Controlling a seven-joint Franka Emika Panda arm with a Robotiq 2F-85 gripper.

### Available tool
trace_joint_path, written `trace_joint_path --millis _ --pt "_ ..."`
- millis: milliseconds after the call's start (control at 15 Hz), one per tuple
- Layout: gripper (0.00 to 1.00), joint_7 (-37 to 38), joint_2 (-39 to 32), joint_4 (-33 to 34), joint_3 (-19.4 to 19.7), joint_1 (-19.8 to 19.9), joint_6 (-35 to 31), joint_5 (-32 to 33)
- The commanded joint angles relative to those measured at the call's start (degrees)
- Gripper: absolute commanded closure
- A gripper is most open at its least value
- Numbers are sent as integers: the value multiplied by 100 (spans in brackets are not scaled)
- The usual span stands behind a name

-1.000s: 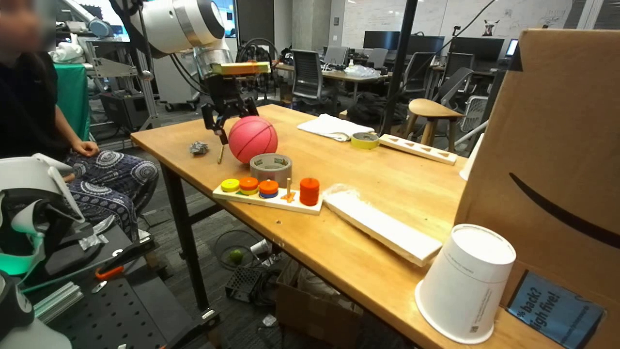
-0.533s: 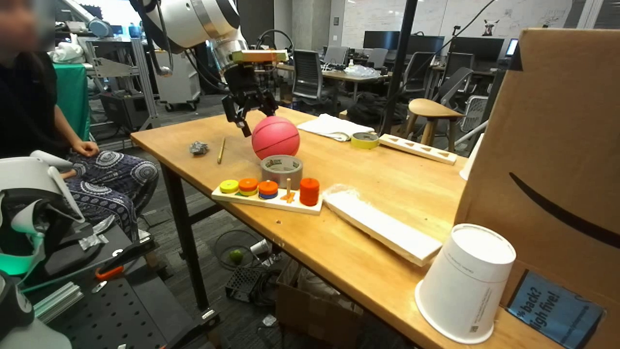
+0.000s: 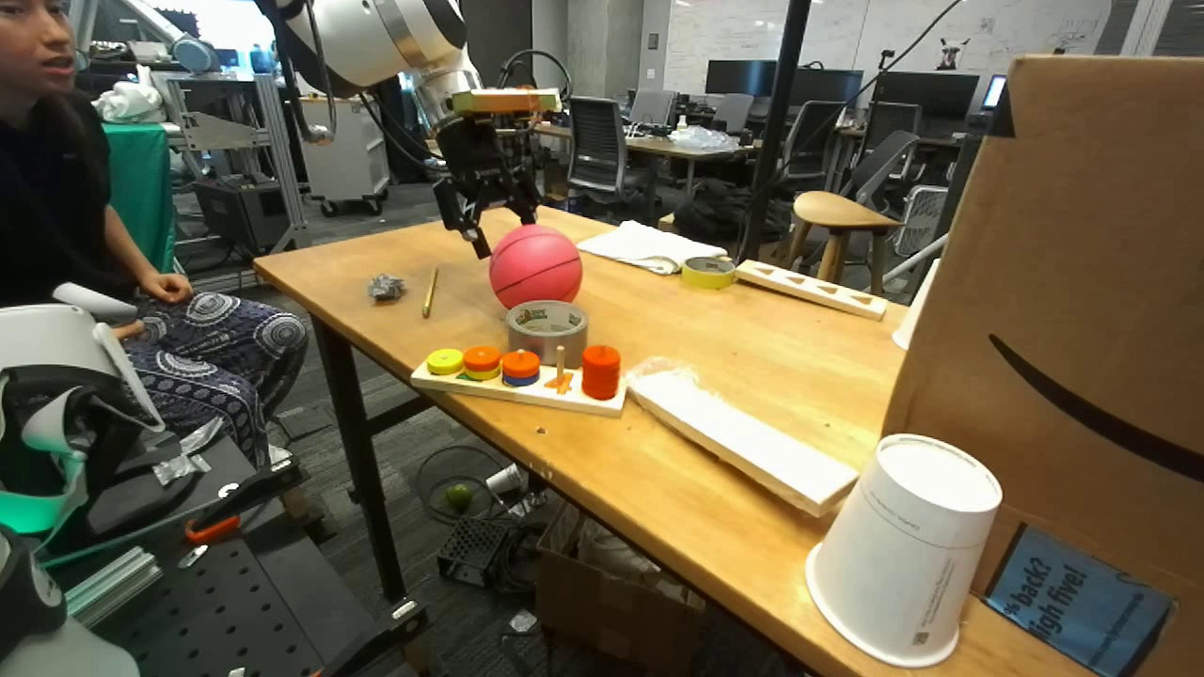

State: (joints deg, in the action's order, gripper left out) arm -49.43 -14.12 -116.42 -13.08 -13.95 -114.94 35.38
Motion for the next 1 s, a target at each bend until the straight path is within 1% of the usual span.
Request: trace_joint_path --millis 0,133,400,600,800,933 --pt "0 -50 20 112 -42 -18 145 33" --pt "0 40 -10 154 -49 -20 109 -5" --pt "0 367 -176 397 6 -107 260 281" --pt "0 513 -420 658 45 -71 346 426" --pt "0 627 -780 981 169 -26 473 549" --pt "0 734 -986 1191 301 -15 662 783"
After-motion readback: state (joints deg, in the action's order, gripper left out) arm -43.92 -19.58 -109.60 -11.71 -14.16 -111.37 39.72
